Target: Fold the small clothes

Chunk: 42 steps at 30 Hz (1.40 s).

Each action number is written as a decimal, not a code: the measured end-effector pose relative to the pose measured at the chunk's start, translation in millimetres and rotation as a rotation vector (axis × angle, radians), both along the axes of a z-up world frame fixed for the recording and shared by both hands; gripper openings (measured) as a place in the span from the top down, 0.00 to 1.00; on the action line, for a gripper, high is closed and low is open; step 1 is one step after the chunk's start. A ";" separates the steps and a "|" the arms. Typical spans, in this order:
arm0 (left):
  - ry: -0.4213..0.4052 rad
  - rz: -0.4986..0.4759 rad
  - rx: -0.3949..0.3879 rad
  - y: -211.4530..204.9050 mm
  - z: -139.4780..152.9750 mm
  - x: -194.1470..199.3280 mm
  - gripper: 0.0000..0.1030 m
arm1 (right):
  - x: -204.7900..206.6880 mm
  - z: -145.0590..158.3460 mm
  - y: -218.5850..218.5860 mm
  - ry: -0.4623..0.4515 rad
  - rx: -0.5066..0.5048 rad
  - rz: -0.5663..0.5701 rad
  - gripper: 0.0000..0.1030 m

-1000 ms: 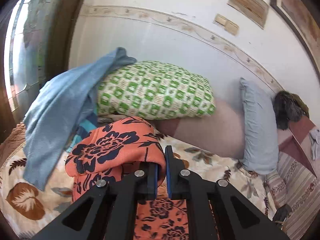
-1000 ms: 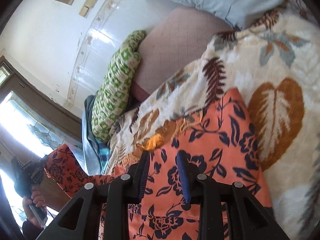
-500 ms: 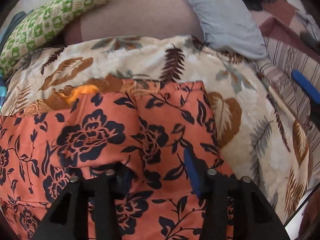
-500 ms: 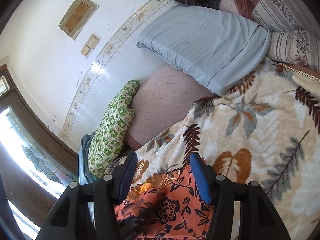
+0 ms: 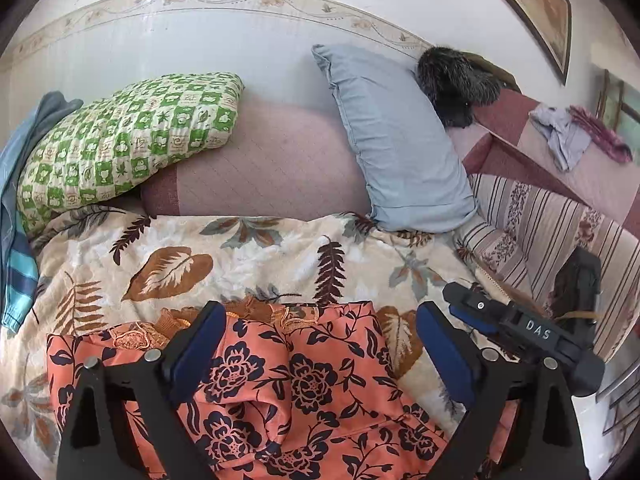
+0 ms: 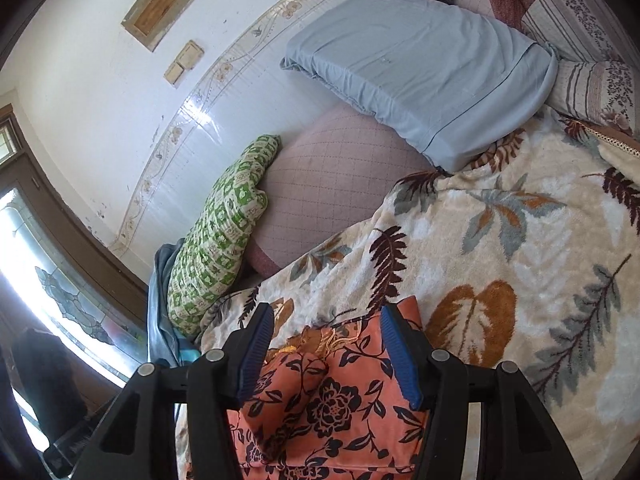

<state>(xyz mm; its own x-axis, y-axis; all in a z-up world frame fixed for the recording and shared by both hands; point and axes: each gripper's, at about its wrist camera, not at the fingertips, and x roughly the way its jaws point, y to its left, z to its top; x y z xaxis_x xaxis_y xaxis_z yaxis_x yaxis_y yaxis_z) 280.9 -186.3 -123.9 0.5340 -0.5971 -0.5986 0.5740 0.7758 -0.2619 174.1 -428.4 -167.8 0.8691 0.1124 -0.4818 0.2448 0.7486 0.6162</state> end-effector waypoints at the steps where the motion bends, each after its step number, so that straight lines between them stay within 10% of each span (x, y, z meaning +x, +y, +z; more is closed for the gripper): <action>1: 0.001 0.023 0.005 7.0 0.1 3.6 0.07 | 1.7 -0.9 2.8 0.002 -0.003 0.007 0.42; 12: 0.219 0.545 -0.021 173.9 -116.5 26.5 0.07 | 39.8 -14.5 101.1 -0.003 0.010 0.400 0.42; 21: 0.396 0.687 0.139 203.3 -181.2 39.8 0.07 | 86.4 -78.0 220.7 0.202 -0.048 0.596 0.42; 33: 0.378 0.652 0.249 199.1 -185.2 48.2 0.06 | 80.2 -102.6 125.0 0.333 -0.044 0.130 0.46; 36: 0.380 0.655 0.245 200.0 -184.2 47.4 0.06 | 58.6 -106.6 78.8 0.316 0.085 0.021 0.46; 42: 0.377 0.676 0.259 200.3 -182.7 45.2 0.06 | 18.0 -66.3 34.2 0.173 0.030 -0.174 0.43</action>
